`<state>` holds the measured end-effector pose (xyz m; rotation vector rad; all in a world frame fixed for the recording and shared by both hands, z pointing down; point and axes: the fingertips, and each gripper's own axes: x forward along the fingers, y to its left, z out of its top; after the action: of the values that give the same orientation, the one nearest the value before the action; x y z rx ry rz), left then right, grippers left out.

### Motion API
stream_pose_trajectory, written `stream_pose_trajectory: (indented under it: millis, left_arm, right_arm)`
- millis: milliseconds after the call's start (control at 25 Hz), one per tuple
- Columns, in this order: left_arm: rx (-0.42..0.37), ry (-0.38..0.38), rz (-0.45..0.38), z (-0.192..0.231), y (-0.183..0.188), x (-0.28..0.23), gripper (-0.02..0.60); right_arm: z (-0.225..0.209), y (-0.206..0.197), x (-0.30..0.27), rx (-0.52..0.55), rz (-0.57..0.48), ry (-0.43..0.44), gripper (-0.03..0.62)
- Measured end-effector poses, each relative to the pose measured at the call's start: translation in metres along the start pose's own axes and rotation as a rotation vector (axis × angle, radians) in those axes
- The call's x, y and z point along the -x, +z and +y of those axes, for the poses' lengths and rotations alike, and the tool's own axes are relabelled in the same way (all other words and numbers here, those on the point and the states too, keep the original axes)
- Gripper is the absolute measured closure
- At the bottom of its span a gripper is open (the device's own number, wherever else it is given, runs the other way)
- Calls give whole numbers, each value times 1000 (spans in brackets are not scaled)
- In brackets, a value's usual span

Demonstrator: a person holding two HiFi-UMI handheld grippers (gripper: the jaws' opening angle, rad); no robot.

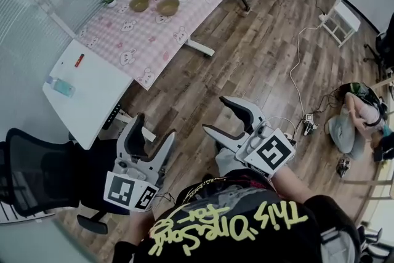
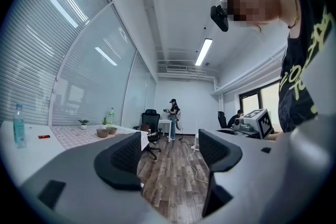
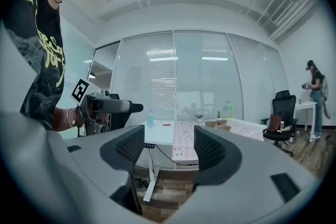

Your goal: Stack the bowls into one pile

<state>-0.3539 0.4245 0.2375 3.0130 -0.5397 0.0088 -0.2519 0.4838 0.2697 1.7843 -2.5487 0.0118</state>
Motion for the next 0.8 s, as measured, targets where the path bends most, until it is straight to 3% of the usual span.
stream_pose_trajectory:
  millis: [800]
  left_arm:
    - [-35, 66, -35, 31, 26, -153, 241]
  right_arm:
    - [-160, 14, -42, 27, -40, 84, 316]
